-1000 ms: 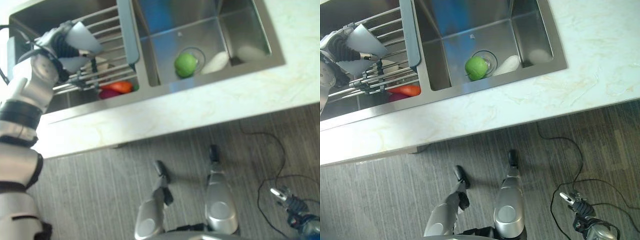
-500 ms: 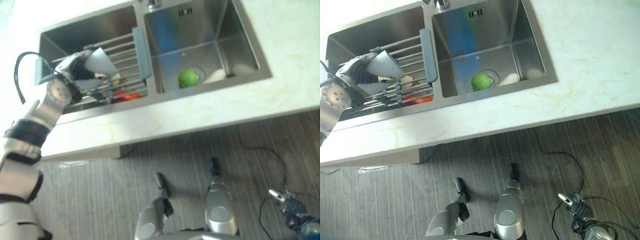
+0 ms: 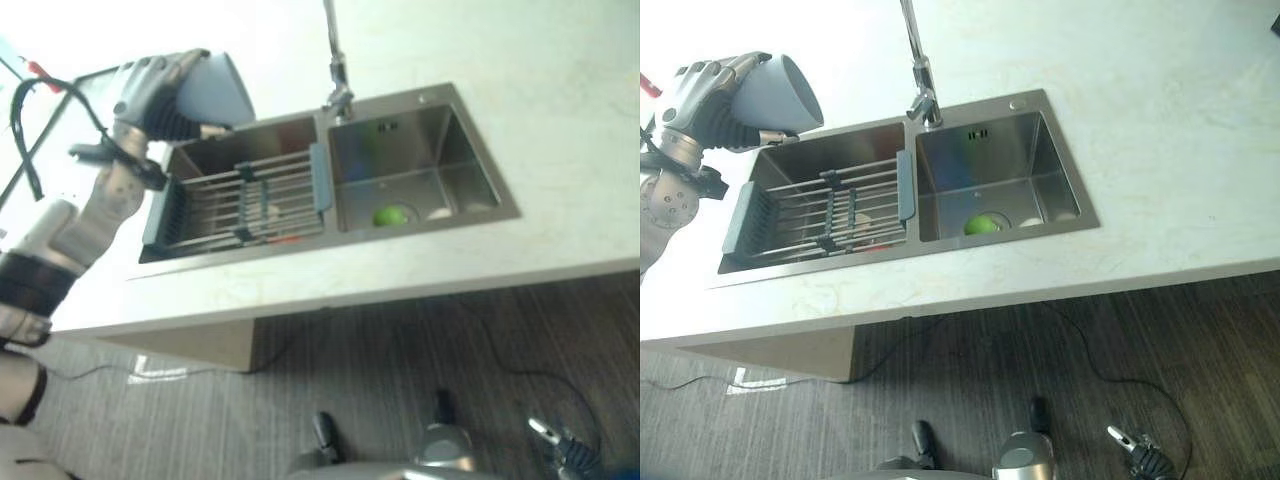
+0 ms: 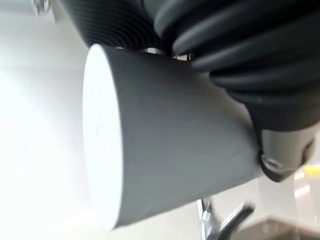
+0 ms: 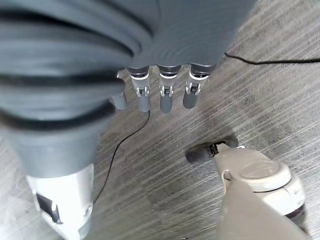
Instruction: Place the dishes in the dishwasher.
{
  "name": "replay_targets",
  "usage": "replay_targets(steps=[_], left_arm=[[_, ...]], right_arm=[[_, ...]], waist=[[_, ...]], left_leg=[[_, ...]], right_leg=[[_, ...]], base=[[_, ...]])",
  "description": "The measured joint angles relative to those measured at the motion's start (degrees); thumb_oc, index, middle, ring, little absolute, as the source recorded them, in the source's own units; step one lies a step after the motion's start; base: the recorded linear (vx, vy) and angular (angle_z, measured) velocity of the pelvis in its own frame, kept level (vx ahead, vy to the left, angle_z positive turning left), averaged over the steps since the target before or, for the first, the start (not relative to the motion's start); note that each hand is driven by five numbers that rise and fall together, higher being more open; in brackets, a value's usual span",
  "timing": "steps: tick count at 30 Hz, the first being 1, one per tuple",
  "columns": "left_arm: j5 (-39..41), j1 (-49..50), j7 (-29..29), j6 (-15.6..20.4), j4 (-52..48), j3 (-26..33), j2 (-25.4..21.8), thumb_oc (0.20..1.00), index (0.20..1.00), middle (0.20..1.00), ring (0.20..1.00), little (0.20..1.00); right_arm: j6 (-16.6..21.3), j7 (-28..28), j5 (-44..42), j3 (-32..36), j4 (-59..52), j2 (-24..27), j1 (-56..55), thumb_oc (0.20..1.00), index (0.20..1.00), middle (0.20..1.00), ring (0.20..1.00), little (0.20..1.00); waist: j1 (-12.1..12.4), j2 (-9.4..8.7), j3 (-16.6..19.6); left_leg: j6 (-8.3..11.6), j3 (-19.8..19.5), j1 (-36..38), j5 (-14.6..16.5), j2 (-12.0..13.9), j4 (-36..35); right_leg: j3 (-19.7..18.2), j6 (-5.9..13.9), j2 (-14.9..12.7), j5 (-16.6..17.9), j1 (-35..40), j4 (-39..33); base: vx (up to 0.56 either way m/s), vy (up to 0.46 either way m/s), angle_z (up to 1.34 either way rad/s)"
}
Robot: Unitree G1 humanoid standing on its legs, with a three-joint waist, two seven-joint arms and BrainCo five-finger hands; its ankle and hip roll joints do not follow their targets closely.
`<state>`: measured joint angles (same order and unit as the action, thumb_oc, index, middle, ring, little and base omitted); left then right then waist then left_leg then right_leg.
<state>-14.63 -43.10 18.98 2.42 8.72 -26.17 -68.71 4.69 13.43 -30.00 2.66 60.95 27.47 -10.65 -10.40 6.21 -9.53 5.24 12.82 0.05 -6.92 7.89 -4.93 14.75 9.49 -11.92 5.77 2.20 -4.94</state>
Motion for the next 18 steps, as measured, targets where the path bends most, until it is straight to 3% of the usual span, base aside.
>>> replay_targets(steps=[1, 2, 3, 4, 8, 9, 10, 11, 12, 13, 14, 15, 16, 17, 18], left_arm=[[0.02, 2.06, 0.32, -0.04, -1.18, 1.51, 0.02, 0.2, 0.2, 0.2, 0.2, 0.2], [0.14, 7.13, 0.44, -0.11, -3.14, 6.63, 0.5, 0.2, 0.2, 0.2, 0.2, 0.2], [0.57, 19.08, 0.97, -0.11, -8.05, 17.14, 3.2, 0.2, 0.2, 0.2, 0.2, 0.2], [0.7, 26.12, 0.98, -0.11, -9.14, 20.62, 4.01, 0.2, 0.2, 0.2, 0.2, 0.2], [1.97, 38.82, 0.75, -0.92, -8.6, 28.51, 8.14, 0.2, 0.2, 0.2, 0.2, 0.2], [2.25, 39.17, 0.73, -1.09, -8.07, 28.94, 8.4, 0.2, 0.2, 0.2, 0.2, 0.2], [2.25, 39.55, 0.67, -1.03, -7.73, 29.64, 9.26, 0.2, 0.2, 0.2, 0.2, 0.2], [2.24, 40.34, 0.6, -0.78, -7.88, 30.05, 9.97, 0.2, 0.2, 0.2, 0.2, 0.2], [2.22, 40.73, 0.03, -0.55, -7.99, 30.05, 10.06, 0.2, 0.2, 0.2, 0.2, 0.2], [2.22, 40.77, -0.39, -0.4, -8.41, 30.09, 10.16, 0.2, 0.2, 0.2, 0.2, 0.2], [2.19, 40.33, -1.33, 0.44, -9.63, 30.08, 10.66, 0.2, 0.2, 0.2, 0.2, 0.2], [1.94, 37.65, -2.32, 2.58, -10.53, 29.54, 11.19, 0.2, 0.2, 0.2, 0.2, 0.2], [1.65, 36.13, -2.36, 2.62, -10.47, 29.19, 12.54, 0.2, 0.2, 0.2, 0.2, 0.2], [1.53, 35.15, -2.41, 2.7, -10.54, 28.47, 13.11, 0.2, 0.2, 0.2, 0.2, 0.2], [0.2, 32.81, -2.86, 3.29, -10.58, 28.19, 13.02, 0.2, 0.2, 0.2, 0.2, 0.2]], right_arm=[[0.03, 0.13, 1.54, -0.79, -0.84, -0.31, -0.67, 1.0, 1.0, 1.0, 1.0, 1.0], [0.1, 0.29, 3.58, -3.23, -3.05, -0.41, -1.07, 1.0, 1.0, 1.0, 1.0, 1.0], [0.04, 0.65, 5.28, -5.83, -5.21, -1.38, -1.36, 1.0, 1.0, 1.0, 1.0, 1.0], [-1.06, 1.55, 6.58, -6.65, -4.99, -2.09, -1.03, 1.0, 1.0, 1.0, 1.0, 1.0], [-7.26, 5.79, 13.4, -8.51, 2.75, -3.26, 0.63, 1.0, 1.0, 1.0, 1.0, 1.0], [-9.24, 6.91, 15.5, -9.18, 6.71, -3.71, 2.14, 1.0, 1.0, 1.0, 1.0, 1.0], [-10.53, 7.58, 17.83, -11.42, 11.31, -4.04, 4.11, 1.0, 1.0, 1.0, 1.0, 1.0], [-10.93, 7.57, 19.3, -12.31, 13.39, -4.2, 5.17, 1.0, 1.0, 1.0, 1.0, 1.0], [-11.28, 7.24, 20.38, -13.24, 13.8, -4.3, 5.67, 1.0, 1.0, 1.0, 1.0, 1.0], [-11.27, 7.09, 20.85, -13.5, 13.79, -4.25, 6.1, 1.0, 1.0, 1.0, 1.0, 1.0], [-11.24, 6.73, 20.75, -14.15, 13.77, -3.74, 6.65, 1.0, 1.0, 1.0, 1.0, 1.0], [-11.62, 4.23, 19.62, -15.76, 12.33, -3.32, 7.2, 1.0, 1.0, 1.0, 1.0, 1.0], [-11.61, 3.69, 19.6, -15.77, 12.42, -3.45, 7.06, 1.0, 1.0, 1.0, 1.0, 1.0], [-11.34, 3.4, 19.29, -15.43, 12.42, -4.0, 7.19, 1.0, 1.0, 1.0, 1.0, 1.0], [-10.96, 3.08, 17.38, -15.03, 11.98, -5.12, 7.15, 1.0, 1.0, 1.0, 1.0, 1.0]], waist=[[0.59, 0.06, 1.14], [1.11, 0.14, 2.04], [2.54, 0.24, 2.62], [3.95, 0.31, 3.44], [9.71, 0.3, 4.87], [12.52, 0.2, 5.11], [14.02, -0.56, 5.6], [14.77, -0.82, 6.03], [16.08, -1.36, 6.32], [16.99, -1.54, 6.44], [17.01, -0.38, 6.41], [16.99, -0.87, 5.25], [17.38, -3.33, 4.87], [17.34, -4.18, 4.9], [16.45, -5.42, 4.83]], left_leg=[[0.27, -0.21, 0.03, 0.18, 0.36, -0.01], [0.93, -0.88, -0.02, 0.41, 0.99, 0.12], [1.61, -1.94, -0.06, 0.61, 2.33, 1.33], [1.69, -3.27, -0.3, 0.5, 3.5, 1.73], [1.19, -7.13, -2.03, 1.43, 5.43, 4.18], [1.19, -8.25, -2.68, 1.43, 5.48, 4.99], [1.25, -10.45, -3.96, 1.51, 5.56, 5.41], [0.69, -10.93, -3.98, 2.09, 6.33, 4.74], [-3.95, -10.44, -3.93, 5.72, 6.92, 3.56], [-6.97, -10.17, -4.12, 9.42, 7.19, 2.8], [-13.91, -8.49, -5.93, 4.41, 8.0, 3.31], [-3.63, -4.34, -9.18, -21.1, 5.57, 3.52], [-3.43, -3.08, -11.44, -21.07, 2.79, 8.31], [0.23, 2.54, -12.54, -11.82, 2.11, 18.14], [0.29, 8.7, -12.12, -5.55, 2.35, 26.31]], right_leg=[[-0.03, -0.24, 0.34, -0.31, 0.0, 0.04], [-0.05, -0.64, 1.03, -0.71, -0.17, 0.71], [0.27, -1.55, 2.41, -2.01, -0.07, 2.61], [1.19, -2.16, 3.37, -3.4, -0.1, 4.48], [2.55, -4.11, 3.99, -11.7, -3.93, 17.25], [2.72, -4.46, 3.49, -14.58, -6.15, 23.15], [1.83, -6.18, 3.67, -18.53, -8.08, 28.97], [2.1, -7.59, 4.46, -20.41, -8.27, 30.15], [3.55, -8.25, 5.06, -21.16, -7.38, 29.47], [5.47, -9.93, 5.81, -19.66, -6.45, 28.32], [8.75, -10.83, 6.51, -19.11, -5.6, 27.81], [14.01, -13.52, 3.95, -21.07, -5.9, 28.65], [16.26, -14.27, 1.16, -19.85, -5.69, 27.11], [17.6, -14.01, 0.86, -17.28, -3.81, 22.74], [20.48, -14.19, 1.13, -13.85, -1.5, 16.53]], base=[[-0.17, -0.369, 0.07], [-0.19, -0.501, 0.07], [-0.17, -0.482, 0.24], [-0.17, -0.474, 0.42], [-0.12, -0.307, 0.4], [-0.1, -0.303, 0.79], [-0.09, -0.237, 0.84], [-0.16, -0.209, 0.93], [-0.22, -0.2, 0.85], [-0.29, -0.183, 1.13], [-0.41, -0.246, 1.87], [-0.43, -0.229, 1.91], [-0.43, -0.215, 1.64], [-0.31, -0.078, 1.0], [-0.33, -0.041, 1.19]])
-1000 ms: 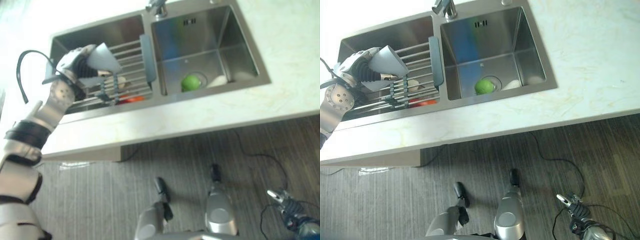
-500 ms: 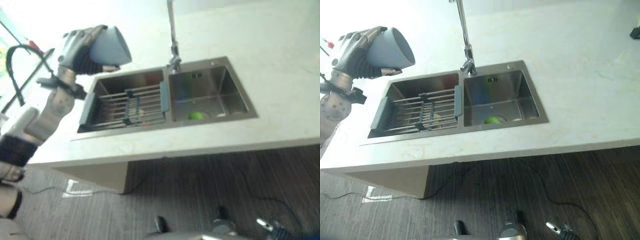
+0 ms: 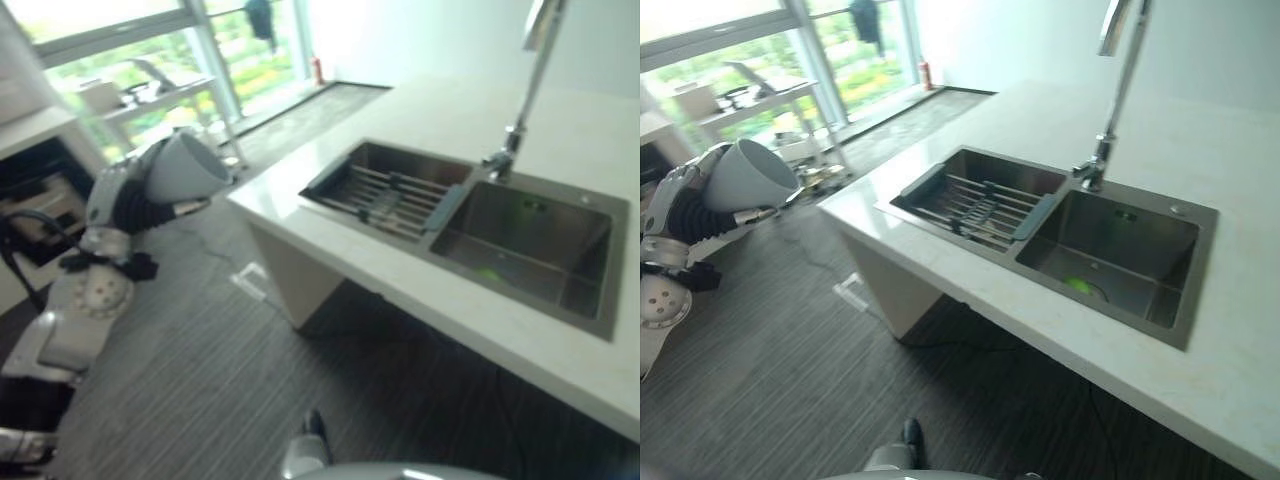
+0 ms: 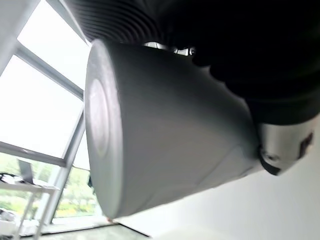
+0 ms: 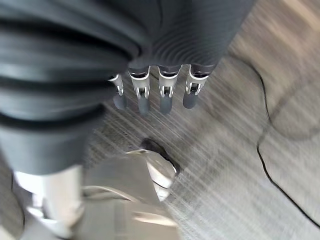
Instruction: Place the dishes in the dishwasher.
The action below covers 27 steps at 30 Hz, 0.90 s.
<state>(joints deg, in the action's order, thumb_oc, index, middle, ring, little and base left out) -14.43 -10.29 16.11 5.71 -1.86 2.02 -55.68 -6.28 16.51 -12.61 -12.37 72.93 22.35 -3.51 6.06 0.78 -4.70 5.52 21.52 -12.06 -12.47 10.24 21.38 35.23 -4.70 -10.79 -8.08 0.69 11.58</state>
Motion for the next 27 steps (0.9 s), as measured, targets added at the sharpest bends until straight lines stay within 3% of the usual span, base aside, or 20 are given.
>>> replay_targets(steps=[2, 3, 4, 5, 6, 7, 8, 9, 10, 11, 12, 13, 15, 17, 18, 20, 21, 23, 27], left_arm=[[-0.3, -8.17, -0.11, 1.37, -0.35, -0.02, -0.28, 0.2, 0.2, 0.2, 0.2, 0.2], [-0.26, -11.15, -0.2, 2.09, -0.3, 0.0, -0.24, 0.2, 0.2, 0.2, 0.2, 0.2], [-0.24, -12.91, -0.55, 3.21, -0.15, -0.15, -0.03, 0.2, 0.2, 0.2, 0.2, 0.2], [-0.24, -12.91, -0.94, 3.91, 0.07, -0.79, 0.12, 0.2, 0.2, 0.2, 0.2, 0.2], [-0.24, -12.94, -1.78, 4.54, 0.24, -1.06, 0.35, 0.2, 0.2, 0.2, 0.2, 0.2], [-0.19, -13.87, -2.62, 5.12, 0.35, -2.18, 0.81, 0.2, 0.2, 0.2, 0.2, 0.2], [-0.16, -15.3, -3.41, 5.8, 0.45, -3.77, 0.9, 0.2, 0.2, 0.2, 0.2, 0.2], [-0.11, -16.1, -4.17, 6.89, 0.54, -5.73, 0.94, 0.2, 0.2, 0.2, 0.2, 0.2], [-0.12, -15.61, -4.49, 7.55, 0.64, -6.66, 1.24, 0.2, 0.2, 0.2, 0.2, 0.2], [-0.13, -13.51, -4.71, 8.25, 0.62, -6.49, 1.23, 0.2, 0.2, 0.2, 0.2, 0.2], [-0.02, -12.22, -4.72, 8.31, 0.58, -6.48, 1.74, 0.2, 0.2, 0.2, 0.2, 0.2], [-0.05, -11.16, -5.53, 8.2, -0.15, -6.6, 1.7, 0.2, 0.2, 0.2, 0.2, 0.2], [0.26, -13.47, -6.44, 10.12, 0.07, -9.09, 2.53, 0.2, 0.2, 0.2, 0.2, 0.2], [0.23, -18.74, -6.78, 12.38, 0.54, -15.56, 4.21, 0.2, 0.2, 0.2, 0.2, 0.2], [0.08, -19.33, -6.74, 13.57, -0.31, -17.21, 3.96, 0.2, 0.2, 0.2, 0.2, 0.2], [-0.41, -19.33, -6.71, 12.41, -0.6, -17.85, 3.79, 0.2, 0.2, 0.2, 0.2, 0.2], [-0.75, -19.39, -6.71, 10.83, -0.86, -17.83, 3.22, 0.2, 0.2, 0.2, 0.2, 0.2], [-0.75, -19.9, -6.71, 6.73, -0.91, -17.78, 0.38, 0.2, 0.2, 0.2, 0.2, 0.2], [-0.2, -21.97, -7.62, 2.94, -1.96, -17.93, 0.36, 0.2, 0.2, 0.2, 0.2, 0.2]], right_arm=[[0.85, -0.34, -1.85, 1.96, -0.66, -2.45, 0.19, 1.0, 1.0, 1.0, 1.0, 1.0], [1.0, -0.93, -2.18, 2.45, -1.52, -3.27, 0.87, 1.0, 1.0, 1.0, 1.0, 1.0], [1.19, -1.27, -2.34, 4.43, -1.48, -2.65, 1.08, 1.0, 1.0, 1.0, 1.0, 1.0], [1.92, -1.41, -2.35, 4.38, -1.5, -1.92, 1.26, 1.0, 1.0, 1.0, 1.0, 1.0], [2.49, -2.15, -2.45, 3.9, -1.53, -1.51, 1.23, 1.0, 1.0, 1.0, 1.0, 1.0], [3.5, -3.42, -3.66, 4.06, -2.32, -1.2, 1.18, 1.0, 1.0, 1.0, 1.0, 1.0], [4.31, -4.47, -4.46, 4.49, -3.21, -1.26, 1.21, 1.0, 1.0, 1.0, 1.0, 1.0], [4.35, -5.68, -4.49, 4.61, -3.56, -1.91, 1.76, 1.0, 1.0, 1.0, 1.0, 1.0], [4.54, -5.97, -4.48, 5.13, -3.71, -1.3, 1.64, 1.0, 1.0, 1.0, 1.0, 1.0], [4.67, -7.19, -4.54, 6.44, -4.0, 0.96, 3.58, 1.0, 1.0, 1.0, 1.0, 1.0], [4.4, -7.46, -4.82, 6.79, -4.03, 0.9, 4.3, 1.0, 1.0, 1.0, 1.0, 1.0], [4.43, -7.48, -5.49, 7.52, -4.83, 0.06, 3.89, 1.0, 1.0, 1.0, 1.0, 1.0], [4.81, -7.43, -8.77, 8.88, -4.59, -2.01, 1.78, 1.0, 1.0, 1.0, 1.0, 1.0], [4.84, -7.4, -11.23, 8.95, -2.96, -3.66, -0.84, 1.0, 1.0, 1.0, 1.0, 1.0], [4.99, -7.28, -11.21, 8.63, -2.48, -3.64, -1.36, 1.0, 1.0, 1.0, 1.0, 1.0], [6.05, -6.95, -11.07, 8.76, -3.28, -3.01, -1.13, 1.0, 1.0, 1.0, 1.0, 1.0], [6.16, -6.67, -10.93, 8.39, -3.73, -2.52, -0.52, 1.0, 1.0, 1.0, 1.0, 1.0], [5.75, -5.15, -9.17, 7.2, -3.84, -2.72, 2.46, 1.0, 1.0, 1.0, 1.0, 1.0], [2.67, -3.66, -6.97, 6.02, -2.23, -2.78, 1.13, 1.0, 1.0, 1.0, 1.0, 1.0]], waist=[[-2.24, -1.54, -0.98], [-2.94, -0.53, -1.44], [-4.31, 0.92, -2.52], [-4.73, 1.91, -3.0], [-5.65, 3.0, -3.03], [-6.64, 4.64, -2.93], [-7.3, 5.17, -3.42], [-7.03, 2.85, -3.69], [-6.87, 2.84, -3.66], [-5.79, 5.81, -3.55], [-5.04, 4.84, -4.16], [-4.27, 3.96, -4.35], [-6.34, 2.82, -4.97], [-8.13, 2.64, -4.97], [-8.28, 2.54, -5.06], [-8.23, 2.21, -5.01], [-8.14, 3.05, -4.91], [-8.24, 2.87, -4.9], [-9.11, 2.31, -4.77]], left_leg=[[0.01, 6.1, 3.66, 8.2, 0.77, 7.56], [0.14, 4.88, 5.91, 11.59, -0.58, 8.46], [0.11, 1.63, 10.38, 16.79, -4.1, 4.85], [-1.28, 0.82, 15.51, 19.05, -7.52, -2.57], [-3.62, 5.31, 18.9, 20.52, -8.01, -6.53], [-4.16, 5.84, 20.11, 20.49, -7.83, -7.62], [-4.79, 2.03, 19.08, 21.46, -8.47, -8.29], [-4.81, -2.02, 17.39, 21.62, -11.16, -8.23], [-6.01, -2.07, 16.33, 24.58, -12.45, -5.44], [-12.21, -3.1, 18.17, 26.2, -14.18, -12.23], [-12.88, -2.43, 19.35, 24.11, -15.98, -14.84], [-13.64, -3.86, 19.06, 23.26, -17.59, -14.36], [-15.32, -10.94, 16.71, 22.95, -18.73, -10.61], [-14.32, -19.63, 14.72, 20.21, -19.14, -10.85], [-13.29, -21.51, 13.97, 19.67, -19.15, -11.89], [-13.3, -19.02, 14.2, 18.37, -19.05, -14.53], [-13.04, -18.65, 14.31, 17.68, -18.64, -15.69], [-13.69, -16.32, 15.69, 16.42, -17.62, -17.99], [-11.88, -19.97, 18.2, 15.22, -17.19, -21.63]], right_leg=[[4.98, -1.1, 0.75, 5.15, 1.41, -8.06], [6.12, 0.48, 1.75, 6.57, 1.51, -10.2], [6.45, 2.03, 1.95, 7.91, 0.99, -11.1], [6.22, 2.13, 1.85, 8.01, 0.5, -10.89], [7.58, 2.38, 1.49, 8.5, 0.04, -10.06], [7.95, 2.15, 0.94, 7.27, -1.39, -6.23], [4.5, 4.76, 0.07, 4.64, -4.54, -0.18], [0.9, 4.5, -2.04, 4.36, -7.7, 3.26], [1.81, 4.29, -3.84, 4.58, -9.49, 4.62], [2.62, 5.55, -4.42, 5.45, -11.83, 8.67], [1.34, 6.19, -6.77, 4.08, -13.39, 12.49], [-0.97, 8.36, -8.22, 1.95, -14.24, 16.34], [-8.49, 9.9, -6.84, 2.18, -14.06, 19.38], [-25.91, 10.5, 1.38, -0.36, -13.29, 19.92], [-30.6, 10.78, 4.27, -0.95, -11.66, 16.39], [-31.21, 9.54, 4.24, -0.03, -7.13, 6.65], [-29.61, 9.62, 4.17, 0.42, -6.35, 4.3], [-24.44, 11.16, 2.83, 4.03, -3.83, -1.03], [-20.96, 9.97, 4.38, 10.67, 4.7, -13.58]], base=[[-0.28, 0.08, 1.32], [-0.25, 0.189, 1.12], [-0.27, 0.197, 0.8], [-0.24, 0.182, 0.59], [-0.25, 0.232, 0.6], [-0.25, 0.283, 0.91], [-0.3, 0.367, 1.17], [-0.23, 0.335, 1.04], [-0.17, 0.252, 0.79], [-0.17, 0.19, 0.31], [-0.13, 0.117, 0.22], [-0.21, 0.086, 0.56], [-0.22, -0.037, 1.8], [-0.12, -0.061, 2.68], [-0.09, -0.044, 2.18], [-0.08, -0.059, 1.0], [-0.06, -0.087, -0.14], [-0.04, -0.126, -0.58], [-0.03, -0.168, 0.35]])
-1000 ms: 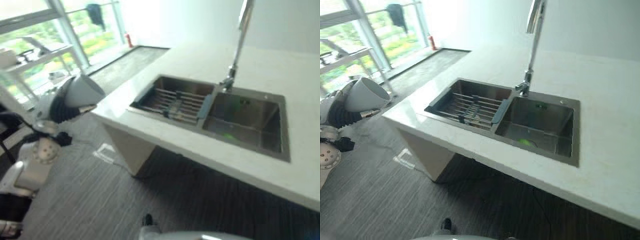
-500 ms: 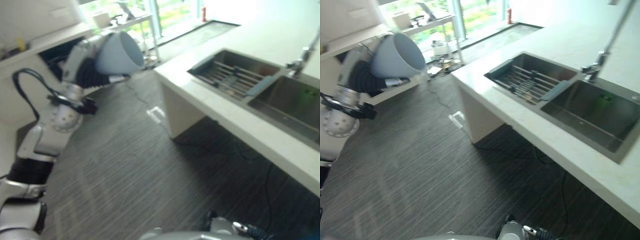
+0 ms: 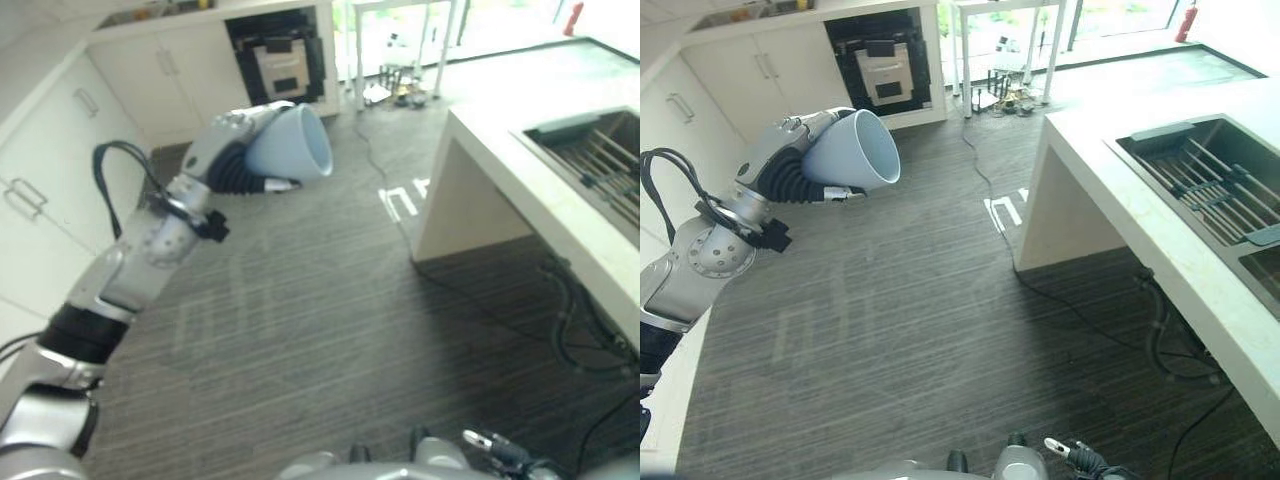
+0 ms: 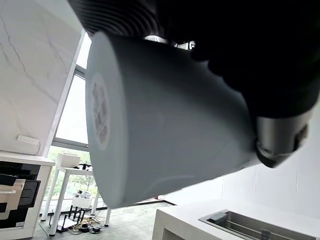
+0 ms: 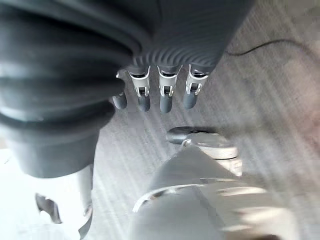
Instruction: Place the dishes in the dishwasher.
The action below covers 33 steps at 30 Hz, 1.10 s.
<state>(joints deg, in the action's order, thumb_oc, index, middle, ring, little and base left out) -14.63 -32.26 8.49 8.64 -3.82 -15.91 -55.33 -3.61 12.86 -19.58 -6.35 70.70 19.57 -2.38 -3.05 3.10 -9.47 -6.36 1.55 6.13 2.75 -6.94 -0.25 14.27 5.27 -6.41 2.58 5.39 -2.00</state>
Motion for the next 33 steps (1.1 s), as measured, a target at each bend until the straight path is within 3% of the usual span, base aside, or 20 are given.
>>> replay_targets(steps=[2, 4, 8, 9, 10, 11, 12, 13, 15, 19, 26, 27, 29, 33], left_arm=[[0.21, 0.36, -0.7, -1.79, -1.75, 0.7, -0.78, 0.2, 0.2, 0.2, 0.2, 0.2], [0.91, 1.07, -1.87, -2.61, -3.43, 1.0, -1.63, 0.2, 0.2, 0.2, 0.2, 0.2], [2.44, 8.07, -4.28, -2.5, -6.67, 7.91, -1.79, 0.2, 0.2, 0.2, 0.2, 0.2], [2.47, 9.08, -4.71, -2.07, -7.12, 9.46, -2.21, 0.2, 0.2, 0.2, 0.2, 0.2], [2.48, 9.14, -5.14, -1.5, -7.2, 9.71, -2.69, 0.2, 0.2, 0.2, 0.2, 0.2], [2.48, 9.15, -5.38, -0.73, -7.55, 9.74, -2.79, 0.2, 0.2, 0.2, 0.2, 0.2], [2.48, 9.47, -5.85, 0.72, -7.8, 9.66, -2.83, 0.2, 0.2, 0.2, 0.2, 0.2], [2.49, 9.47, -6.17, 1.42, -7.94, 9.66, -2.8, 0.2, 0.2, 0.2, 0.2, 0.2], [2.48, 9.51, -6.5, 1.77, -7.92, 9.7, -2.91, 0.2, 0.2, 0.2, 0.2, 0.2], [2.35, 9.12, -7.13, 2.3, -7.91, 9.64, -2.88, 0.2, 0.2, 0.2, 0.2, 0.2], [2.25, 6.61, -7.56, 2.32, -7.96, 8.97, -1.93, 0.2, 0.2, 0.2, 0.2, 0.2], [2.23, 6.6, -8.25, 1.01, -8.15, 6.73, -0.56, 0.2, 0.2, 0.2, 0.2, 0.2], [3.52, 6.68, -2.48, 4.6, -3.25, 4.48, 3.09, 0.2, 0.2, 0.2, 0.2, 0.2], [3.54, 7.81, -0.6, 4.21, 2.7, -0.57, 6.41, 0.2, 0.2, 0.2, 0.2, 0.2]], right_arm=[[-1.23, 0.59, 2.21, -0.57, 1.01, 0.0, -1.21, 1.0, 1.0, 1.0, 1.0, 1.0], [-2.01, 0.66, 3.12, -1.76, 1.0, 0.0, -1.04, 1.0, 1.0, 1.0, 1.0, 1.0], [-2.18, 0.64, 3.25, -1.95, 1.54, 0.0, -0.14, 1.0, 1.0, 1.0, 1.0, 1.0], [-2.2, 0.63, 2.94, -1.91, 1.85, 0.04, -0.29, 1.0, 1.0, 1.0, 1.0, 1.0], [-2.16, 0.62, 2.47, -1.8, 1.5, -0.03, -0.8, 1.0, 1.0, 1.0, 1.0, 1.0], [-2.08, 0.53, 2.23, -1.45, 1.53, 0.13, -1.2, 1.0, 1.0, 1.0, 1.0, 1.0], [-2.15, 0.46, 1.13, -0.84, 1.57, 0.51, -1.48, 1.0, 1.0, 1.0, 1.0, 1.0], [-2.07, 0.45, 0.23, 0.3, 1.5, 0.58, -1.62, 1.0, 1.0, 1.0, 1.0, 1.0], [-2.09, 0.73, -0.8, 0.68, 1.53, 0.35, -1.7, 1.0, 1.0, 1.0, 1.0, 1.0], [-2.11, 1.42, -0.88, 0.24, 1.4, -0.16, -1.76, 1.0, 1.0, 1.0, 1.0, 1.0], [-2.13, 1.56, -1.78, 0.22, 0.84, -0.39, -1.88, 1.0, 1.0, 1.0, 1.0, 1.0], [-2.26, 1.77, -1.76, 0.22, 0.85, 0.1, -3.97, 1.0, 1.0, 1.0, 1.0, 1.0], [-1.99, 4.38, -8.01, 0.82, 0.78, 0.37, -4.81, 1.0, 1.0, 1.0, 1.0, 1.0], [-1.79, 6.68, -10.9, 0.89, -0.38, 0.39, -4.08, 1.0, 1.0, 1.0, 1.0, 1.0]], waist=[[1.27, -0.69, 0.3], [1.94, -1.11, 0.52], [3.82, -2.59, 1.27], [4.18, -2.9, 1.22], [3.69, -3.87, 1.12], [2.98, -4.3, 1.0], [2.93, -4.12, 1.0], [2.12, -3.43, 0.91], [2.21, -2.74, 1.1], [1.67, -0.96, 1.28], [-0.1, 1.06, 2.49], [-0.72, -0.12, 4.88], [-1.08, 0.26, 5.69], [-2.9, 0.2, 5.6]], left_leg=[[2.01, -1.18, 1.08, -1.33, 0.08, -1.95], [2.37, -1.08, 1.05, -1.6, 0.79, -2.41], [3.49, -2.83, 0.91, -2.32, 1.35, -2.9], [5.37, -1.32, 0.69, -1.16, 2.33, -4.15], [5.48, 8.86, -0.29, 0.8, 5.05, -3.14], [5.42, 13.93, -1.08, 0.8, 7.07, -1.51], [5.68, 17.31, -1.5, 0.64, 9.61, -0.64], [7.12, 18.42, -1.79, -1.38, 10.31, -0.88], [6.79, 18.09, -0.13, -3.02, 8.62, -3.33], [5.67, 18.02, 0.63, -4.02, 6.8, -4.72], [5.74, 17.96, 1.08, -4.1, 8.01, -4.7], [6.36, 17.97, 1.68, -4.49, 8.64, -4.73], [6.35, 17.73, 0.88, -4.5, 8.44, -4.72], [6.46, 17.95, -0.4, -4.99, 8.86, -4.71]], right_leg=[[0.81, -0.2, 0.2, 0.26, 2.52, -2.47], [0.42, -0.45, 0.87, -0.14, 3.66, -2.97], [0.89, -1.31, 1.46, -1.9, 4.53, -2.98], [1.61, -1.63, 1.6, -2.01, 4.67, -2.97], [4.16, -1.85, 0.83, -2.14, 4.82, -2.92], [6.28, -2.23, 0.21, -2.44, 4.93, -2.86], [7.53, -2.17, -0.22, -2.43, 4.83, -2.75], [8.7, -1.62, -0.33, -2.68, 5.22, -2.47], [8.05, 0.08, -1.54, -3.07, 4.83, -1.98], [7.88, 1.66, -3.06, -2.53, 5.1, -2.2], [6.81, 1.35, -1.39, -2.4, 5.88, -2.96], [5.95, 0.99, -0.92, -2.49, 6.03, -2.99], [3.23, 0.82, -1.04, -3.01, 5.25, -2.62], [2.16, 0.55, -0.46, -2.89, 3.71, -2.47]], base=[[-0.01, -0.179, 0.85], [-0.01, -0.143, 0.69], [-0.05, -0.074, 0.41], [-0.09, 0.02, 0.79], [-0.07, 0.058, 1.11], [-0.06, 0.074, 1.13], [-0.03, 0.095, 0.97], [0.01, 0.089, 0.66], [0.02, 0.077, 0.26], [0.01, 0.038, 0.02], [0.01, -0.002, -0.05], [0.01, -0.008, -0.03], [0.0, 0.0, 0.03], [-0.03, -0.016, -0.04]])
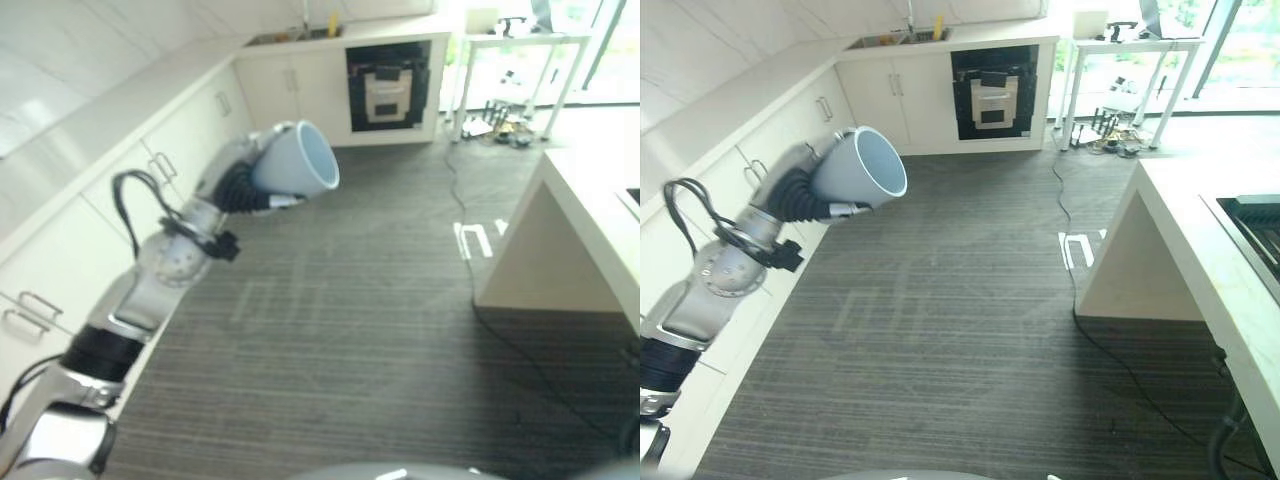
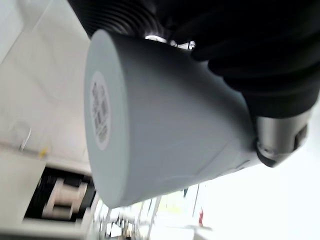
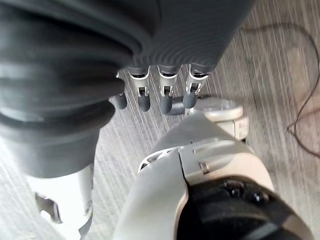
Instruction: Place the dishes in the dishwasher.
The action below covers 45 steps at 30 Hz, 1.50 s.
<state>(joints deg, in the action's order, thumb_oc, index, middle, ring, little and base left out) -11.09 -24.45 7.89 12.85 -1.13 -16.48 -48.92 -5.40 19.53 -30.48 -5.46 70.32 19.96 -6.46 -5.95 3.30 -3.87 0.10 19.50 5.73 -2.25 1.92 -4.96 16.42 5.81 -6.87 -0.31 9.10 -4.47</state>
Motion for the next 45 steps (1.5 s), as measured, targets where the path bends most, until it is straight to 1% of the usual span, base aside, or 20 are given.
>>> replay_targets(steps=[10, 12, 15, 18, 20, 21, 24, 27, 29, 31, 32, 34, 35, 36, 37, 38, 39, 40, 42, 45], left_arm=[[1.21, 0.38, 1.14, -0.36, 1.94, 0.07, 2.83, 0.2, 0.2, 0.2, 0.2, 0.2], [1.21, 0.37, 0.95, -0.32, 1.65, 0.14, 3.06, 0.2, 0.2, 0.2, 0.2, 0.2], [1.18, 0.38, 0.48, 0.01, 2.72, 0.17, 4.19, 0.2, 0.2, 0.2, 0.2, 0.2], [1.0, -1.24, -1.75, -0.79, 4.05, 0.07, 4.94, 0.2, 0.2, 0.2, 0.2, 0.2], [0.94, -1.98, -2.22, -2.28, 4.3, -1.8, 5.02, 0.2, 0.2, 0.2, 0.2, 0.2], [0.93, -4.61, -1.88, -2.75, 7.17, -5.59, 4.0, 0.2, 0.2, 0.2, 0.2, 0.2], [0.98, -7.9, -2.48, -3.48, 5.77, -6.08, 3.79, 0.2, 0.2, 0.2, 0.2, 0.2], [1.2, -9.28, -3.71, -3.86, 7.36, -5.96, 3.72, 0.2, 0.2, 0.2, 0.2, 0.2], [1.2, -8.67, -5.24, -3.64, 10.05, -6.12, 4.12, 0.2, 0.2, 0.2, 0.2, 0.2], [1.18, -5.29, -6.26, -3.69, 10.43, -5.66, 3.56, 0.2, 0.2, 0.2, 0.2, 0.2], [1.18, -3.37, -6.89, -3.69, 10.04, -5.67, 4.26, 0.2, 0.2, 0.2, 0.2, 0.2], [1.21, -2.5, -7.46, -3.81, 8.06, -5.59, 4.03, 0.2, 0.2, 0.2, 0.2, 0.2], [1.24, -2.23, -7.49, -3.93, 6.28, -5.38, 3.99, 0.2, 0.2, 0.2, 0.2, 0.2], [1.44, -0.83, -7.5, -3.87, 2.82, -4.28, 4.05, 0.2, 0.2, 0.2, 0.2, 0.2], [1.57, -0.19, -7.6, -3.13, 0.77, -3.18, 3.75, 0.2, 0.2, 0.2, 0.2, 0.2], [3.29, -0.48, -8.33, -3.29, 0.92, -2.26, 3.41, 0.2, 0.2, 0.2, 0.2, 0.2], [3.86, -0.82, -8.87, -2.51, 1.22, -1.2, 2.89, 0.2, 0.2, 0.2, 0.2, 0.2], [4.7, -0.66, -9.46, -2.87, 2.56, -1.25, 0.75, 0.2, 0.2, 0.2, 0.2, 0.2], [5.74, -0.74, -9.62, -3.18, 4.12, -1.07, -2.61, 0.2, 0.2, 0.2, 0.2, 0.2], [5.99, 0.95, -9.26, -3.62, 5.4, -1.0, -2.94, 0.2, 0.2, 0.2, 0.2, 0.2]], right_arm=[[-1.4, -3.86, 4.56, 1.52, 3.05, 0.63, 4.09, 1.0, 1.0, 1.0, 1.0, 1.0], [-1.54, -3.85, 4.59, 1.54, 3.49, 1.89, 4.13, 1.0, 1.0, 1.0, 1.0, 1.0], [-1.31, -4.6, 4.55, 1.56, 3.82, 3.49, 3.08, 1.0, 1.0, 1.0, 1.0, 1.0], [-1.31, -5.57, 4.08, 2.12, 3.66, -0.12, 3.34, 1.0, 1.0, 1.0, 1.0, 1.0], [-0.69, -5.8, 2.87, 2.71, 2.68, -1.85, 2.3, 1.0, 1.0, 1.0, 1.0, 1.0], [1.22, -5.56, 2.8, 1.6, -0.65, -1.6, 2.91, 1.0, 1.0, 1.0, 1.0, 1.0], [1.28, -5.55, 1.68, 1.61, -4.1, -1.58, 3.13, 1.0, 1.0, 1.0, 1.0, 1.0], [0.99, -5.38, 1.08, 1.7, -1.98, -1.5, 3.41, 1.0, 1.0, 1.0, 1.0, 1.0], [0.57, -5.45, 0.99, 1.99, -0.98, -1.49, 2.88, 1.0, 1.0, 1.0, 1.0, 1.0], [-0.38, -5.48, 0.93, 2.12, -0.48, -1.41, 2.43, 1.0, 1.0, 1.0, 1.0, 1.0], [-0.35, -5.46, 0.56, 2.07, -0.54, -0.53, 3.47, 1.0, 1.0, 1.0, 1.0, 1.0], [-0.35, -5.49, 0.57, 1.97, -0.76, 1.17, 6.11, 1.0, 1.0, 1.0, 1.0, 1.0], [-0.37, -5.37, 0.71, 1.86, -1.22, 1.78, 6.99, 1.0, 1.0, 1.0, 1.0, 1.0], [0.14, -4.95, 1.34, 1.93, -1.77, 2.49, 7.04, 1.0, 1.0, 1.0, 1.0, 1.0], [0.82, -4.86, 1.54, 1.85, -1.87, 3.28, 7.42, 1.0, 1.0, 1.0, 1.0, 1.0], [0.93, -4.18, 1.84, 1.72, -1.78, 2.99, 6.96, 1.0, 1.0, 1.0, 1.0, 1.0], [0.96, -3.68, 2.09, 4.38, -0.1, 2.06, 7.21, 1.0, 1.0, 1.0, 1.0, 1.0], [0.72, -3.58, 2.41, 4.1, 1.4, 1.2, 7.43, 1.0, 1.0, 1.0, 1.0, 1.0], [0.68, -2.78, 2.77, 3.13, 2.03, 1.41, 8.27, 1.0, 1.0, 1.0, 1.0, 1.0], [-0.84, -2.05, 3.47, -0.27, 2.89, 2.01, 10.05, 1.0, 1.0, 1.0, 1.0, 1.0]], waist=[[1.54, -0.85, -4.5], [1.44, -0.62, -4.68], [0.48, -0.24, -6.15], [0.11, -2.34, -8.67], [0.18, -1.5, -9.83], [0.06, -1.09, -11.06], [-1.77, -2.6, -11.35], [-3.74, -1.76, -11.13], [-4.51, -0.41, -10.95], [-4.65, 0.31, -10.87], [-4.63, 1.61, -10.36], [-4.41, 2.05, -10.08], [-4.36, 1.5, -9.67], [-4.34, 0.97, -9.26], [-2.9, 0.74, -8.86], [-2.78, -2.42, -7.55], [-0.89, -4.37, -7.3], [1.06, -6.52, -7.21], [1.37, -5.53, -6.4], [3.34, -2.48, -4.29]], left_leg=[[1.4, -7.01, -7.7, 0.56, 1.84, 12.22], [1.6, -8.28, -6.6, 0.47, 5.0, 8.18], [2.94, -9.22, -2.53, -0.48, 4.1, 4.13], [-0.1, -9.43, -2.3, 2.13, -1.29, 4.11], [-2.36, -9.38, -1.82, 3.79, -1.16, 5.9], [-2.37, -9.56, 1.05, 6.25, -0.94, 5.13], [-2.01, -10.6, 4.17, 9.27, -3.69, 4.91], [-1.65, -13.07, 8.56, 14.18, -5.55, 5.56], [-0.82, -14.12, 12.26, 17.21, -4.54, 5.63], [2.57, -13.1, 16.2, 18.98, -2.18, 9.02], [4.94, -12.75, 16.07, 17.58, 0.39, 13.82], [6.82, -13.08, 15.9, 11.23, 3.43, 21.93], [9.66, -14.56, 14.71, 5.99, 4.09, 27.36], [11.34, -16.22, 9.03, -4.73, 4.42, 38.61], [12.19, -17.5, -0.9, -8.42, 2.48, 53.51], [7.93, -16.77, -13.66, -5.03, -0.62, 65.55], [1.28, -11.26, -19.5, 0.27, 1.05, 65.93], [-1.74, -6.61, -20.52, 5.2, 0.72, 50.55], [-2.73, -6.63, -21.81, 4.74, -1.09, 24.29], [-1.67, -16.17, -22.72, 3.97, -4.78, 1.58]], right_leg=[[-3.1, -3.09, -0.67, -3.79, 0.15, 2.64], [-3.11, -2.34, -0.22, -4.54, 0.88, 2.81], [-3.8, 0.99, -2.35, -6.33, 1.39, 7.11], [-4.62, 2.34, -8.26, -7.34, -3.14, 18.91], [-6.5, 3.39, -9.78, -0.1, -12.88, 37.75], [-8.53, 6.42, -5.35, -5.33, -23.45, 48.22], [-4.51, -0.38, 0.34, -7.71, -25.38, 26.01], [-7.08, 2.03, -0.47, 1.91, -29.93, 12.06], [-8.9, 2.34, -1.34, 3.49, -30.49, 11.18], [-7.58, -1.62, 0.15, 8.32, -29.42, 17.85], [-6.84, -5.72, 1.79, 5.83, -28.71, 22.31], [-5.67, -8.45, 4.05, -2.73, -26.77, 29.1], [-5.1, -9.62, 4.56, -6.65, -25.23, 30.96], [-5.66, -11.1, 5.08, -8.84, -22.37, 29.99], [-6.83, -11.56, 6.4, -8.74, -17.25, 25.97], [-7.73, -13.82, 6.03, -10.48, -12.14, 21.67], [-10.53, -12.41, 6.61, -10.03, -8.26, 17.12], [-12.74, -11.02, 6.55, -8.46, -2.18, 11.43], [-12.91, -9.55, 8.77, -8.92, 3.94, 7.93], [-16.79, -4.48, 10.05, -12.03, 10.16, 3.87]], base=[[0.08, 0.104, 0.19], [0.38, 0.365, -0.05], [0.36, 0.395, -0.18], [0.34, 0.314, 0.12], [0.63, 0.142, 0.3], [0.66, -0.101, 0.08], [0.5, -0.177, 0.21], [0.65, -0.324, 0.37], [0.43, -0.273, 0.46], [0.4, -0.295, 0.08], [0.5, -0.383, -0.06], [0.53, -0.422, -0.08], [0.38, -0.33, -0.1], [0.37, -0.362, -0.39], [0.62, -0.38, -0.36], [0.68, -0.302, -0.5], [0.61, -0.072, -0.59], [0.48, 0.079, -0.78], [0.65, 0.087, -0.88], [0.64, 0.055, -1.23]])
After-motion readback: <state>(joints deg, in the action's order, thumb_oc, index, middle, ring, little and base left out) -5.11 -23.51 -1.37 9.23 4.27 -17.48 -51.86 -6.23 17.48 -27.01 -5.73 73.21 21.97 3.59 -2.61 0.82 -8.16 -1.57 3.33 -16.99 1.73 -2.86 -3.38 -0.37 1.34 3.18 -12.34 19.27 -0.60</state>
